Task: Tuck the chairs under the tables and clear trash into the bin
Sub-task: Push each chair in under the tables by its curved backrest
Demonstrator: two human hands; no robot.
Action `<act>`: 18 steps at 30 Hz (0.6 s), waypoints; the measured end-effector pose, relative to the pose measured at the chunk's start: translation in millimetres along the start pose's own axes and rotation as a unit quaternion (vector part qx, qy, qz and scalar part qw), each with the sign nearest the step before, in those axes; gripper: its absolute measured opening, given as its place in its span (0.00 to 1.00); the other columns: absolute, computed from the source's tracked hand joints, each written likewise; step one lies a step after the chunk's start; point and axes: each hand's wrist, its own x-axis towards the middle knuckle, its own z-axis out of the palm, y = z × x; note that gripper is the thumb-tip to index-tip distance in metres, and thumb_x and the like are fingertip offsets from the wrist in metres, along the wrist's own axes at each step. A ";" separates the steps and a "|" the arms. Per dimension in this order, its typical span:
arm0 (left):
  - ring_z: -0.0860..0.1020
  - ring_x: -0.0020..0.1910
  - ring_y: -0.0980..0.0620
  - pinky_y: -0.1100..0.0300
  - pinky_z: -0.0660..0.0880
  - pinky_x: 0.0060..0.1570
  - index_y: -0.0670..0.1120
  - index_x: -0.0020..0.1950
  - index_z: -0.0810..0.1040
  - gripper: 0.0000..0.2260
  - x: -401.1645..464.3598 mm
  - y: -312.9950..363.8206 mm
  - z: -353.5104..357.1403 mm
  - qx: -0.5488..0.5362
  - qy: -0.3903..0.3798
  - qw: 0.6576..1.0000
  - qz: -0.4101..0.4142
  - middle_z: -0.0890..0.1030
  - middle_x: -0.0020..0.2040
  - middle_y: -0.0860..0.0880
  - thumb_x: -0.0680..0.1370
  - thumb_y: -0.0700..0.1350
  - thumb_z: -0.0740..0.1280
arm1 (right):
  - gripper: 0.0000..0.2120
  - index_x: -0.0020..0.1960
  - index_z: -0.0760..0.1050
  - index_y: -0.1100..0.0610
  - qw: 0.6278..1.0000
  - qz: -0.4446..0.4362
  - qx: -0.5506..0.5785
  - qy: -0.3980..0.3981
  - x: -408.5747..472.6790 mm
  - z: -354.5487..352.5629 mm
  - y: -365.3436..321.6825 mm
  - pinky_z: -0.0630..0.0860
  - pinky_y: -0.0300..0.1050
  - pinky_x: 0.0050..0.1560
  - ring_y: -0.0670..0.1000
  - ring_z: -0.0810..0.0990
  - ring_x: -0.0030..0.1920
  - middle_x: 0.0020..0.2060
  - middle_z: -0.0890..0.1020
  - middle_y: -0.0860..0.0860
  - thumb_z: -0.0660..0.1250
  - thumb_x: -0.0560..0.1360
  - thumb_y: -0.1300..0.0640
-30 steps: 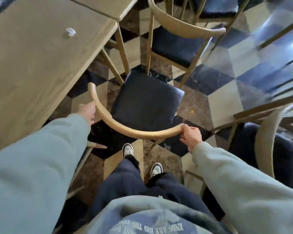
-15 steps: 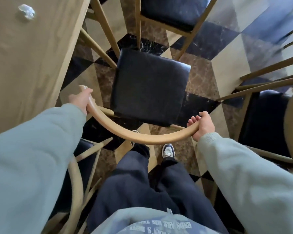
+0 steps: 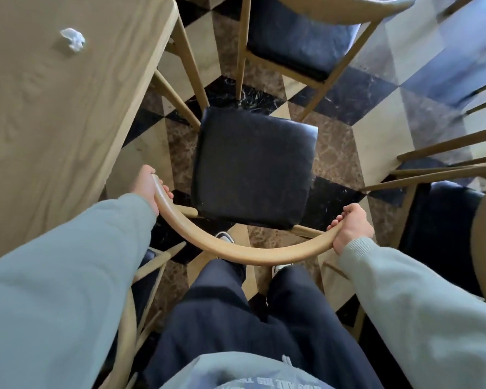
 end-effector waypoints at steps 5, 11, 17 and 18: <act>0.76 0.36 0.46 0.50 0.78 0.46 0.46 0.53 0.73 0.17 -9.9 -43.6 -4.0 -0.084 0.042 0.995 -0.033 0.75 0.40 0.46 0.70 0.55 0.63 | 0.08 0.33 0.74 0.56 0.997 -0.059 -0.043 -0.024 8.6 22.5 -39.3 0.70 0.36 0.25 0.46 0.69 0.19 0.24 0.75 0.51 0.67 0.70 0.57; 0.75 0.35 0.45 0.50 0.77 0.47 0.46 0.54 0.72 0.16 -35.5 -92.9 0.1 -0.198 0.108 0.972 -0.073 0.75 0.40 0.46 0.69 0.51 0.64 | 0.09 0.38 0.82 0.52 0.972 -0.107 -0.173 -0.117 18.4 55.7 -94.0 0.75 0.43 0.33 0.49 0.77 0.24 0.21 0.78 0.48 0.68 0.67 0.47; 0.78 0.39 0.46 0.47 0.82 0.50 0.47 0.57 0.74 0.16 -49.6 -121.5 -2.7 -0.310 0.183 0.930 -0.069 0.77 0.43 0.45 0.71 0.51 0.64 | 0.05 0.33 0.79 0.50 0.931 -0.159 -0.256 -0.208 -4.9 129.7 -123.9 0.73 0.38 0.30 0.48 0.74 0.22 0.22 0.77 0.47 0.68 0.65 0.50; 0.78 0.38 0.46 0.47 0.82 0.52 0.47 0.57 0.73 0.16 -51.7 -129.1 -3.5 -0.318 0.188 0.926 -0.082 0.77 0.43 0.45 0.71 0.51 0.63 | 0.05 0.33 0.79 0.49 0.923 -0.162 -0.271 -0.219 -8.8 139.8 -123.7 0.74 0.39 0.31 0.48 0.74 0.23 0.23 0.77 0.47 0.68 0.66 0.50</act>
